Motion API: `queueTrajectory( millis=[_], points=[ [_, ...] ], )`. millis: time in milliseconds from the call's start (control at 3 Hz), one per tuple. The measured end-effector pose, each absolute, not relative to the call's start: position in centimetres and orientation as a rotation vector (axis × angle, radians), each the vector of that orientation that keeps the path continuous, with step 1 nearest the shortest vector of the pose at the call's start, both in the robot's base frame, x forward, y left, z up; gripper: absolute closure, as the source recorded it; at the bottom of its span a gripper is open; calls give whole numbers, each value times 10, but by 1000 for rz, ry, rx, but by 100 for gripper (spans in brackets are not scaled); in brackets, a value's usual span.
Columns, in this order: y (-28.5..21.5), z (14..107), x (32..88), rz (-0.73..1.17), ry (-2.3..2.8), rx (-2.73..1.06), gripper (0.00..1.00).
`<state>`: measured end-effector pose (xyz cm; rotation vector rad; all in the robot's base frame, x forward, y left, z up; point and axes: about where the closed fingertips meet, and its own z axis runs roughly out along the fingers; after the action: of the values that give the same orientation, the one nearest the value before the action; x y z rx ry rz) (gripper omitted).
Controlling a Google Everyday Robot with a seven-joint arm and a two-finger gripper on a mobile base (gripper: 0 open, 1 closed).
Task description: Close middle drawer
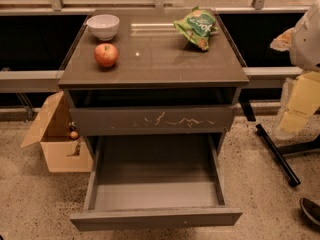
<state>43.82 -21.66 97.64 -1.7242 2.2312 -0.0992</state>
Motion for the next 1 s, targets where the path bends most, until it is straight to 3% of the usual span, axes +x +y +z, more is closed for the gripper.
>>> queueTrajectory(
  millis=[333, 1000],
  points=[
    [-215, 974, 438, -88, 2224, -1731, 0],
    [-154, 884, 437, 351, 1959, -1882, 0]
  ],
)
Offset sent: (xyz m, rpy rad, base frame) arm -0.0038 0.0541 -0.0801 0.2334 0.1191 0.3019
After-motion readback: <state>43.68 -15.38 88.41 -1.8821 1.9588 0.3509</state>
